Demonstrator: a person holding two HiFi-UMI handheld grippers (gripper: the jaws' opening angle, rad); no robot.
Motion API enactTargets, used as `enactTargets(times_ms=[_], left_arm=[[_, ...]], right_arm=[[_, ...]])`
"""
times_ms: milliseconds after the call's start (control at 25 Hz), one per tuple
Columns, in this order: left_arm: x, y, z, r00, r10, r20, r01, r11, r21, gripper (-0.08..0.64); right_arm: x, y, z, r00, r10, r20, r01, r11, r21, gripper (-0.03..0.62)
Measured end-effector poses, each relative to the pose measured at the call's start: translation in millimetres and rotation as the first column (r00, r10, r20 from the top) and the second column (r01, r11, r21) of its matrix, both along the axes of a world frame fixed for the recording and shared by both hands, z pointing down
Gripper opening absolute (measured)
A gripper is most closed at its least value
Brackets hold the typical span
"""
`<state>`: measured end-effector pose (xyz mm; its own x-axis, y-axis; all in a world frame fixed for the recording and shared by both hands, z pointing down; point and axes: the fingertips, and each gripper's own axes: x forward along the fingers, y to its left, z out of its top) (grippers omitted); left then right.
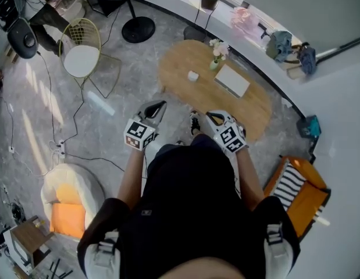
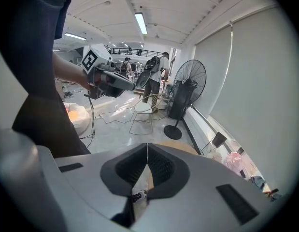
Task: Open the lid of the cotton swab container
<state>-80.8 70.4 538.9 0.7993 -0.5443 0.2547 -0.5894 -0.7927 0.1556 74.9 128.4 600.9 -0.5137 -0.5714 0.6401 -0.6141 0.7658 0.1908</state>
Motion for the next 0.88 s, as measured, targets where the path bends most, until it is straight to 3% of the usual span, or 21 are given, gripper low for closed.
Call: enactTargets(times_ms=[400, 880], left_arm=[[-9, -9, 13, 1.0, -0.028, 0.01, 0.028, 0.999, -0.028, 0.0], [18, -49, 19, 0.999, -0.003, 0.047, 0.006, 0.998, -0.064, 0.0]], right_arm=[[-15, -18, 6, 0.999, -0.051, 0.002, 0.051, 0.998, -0.023, -0.003], [5, -54, 26, 0.998, -0.049, 0.026, 0.051, 0.995, -0.085, -0.003]])
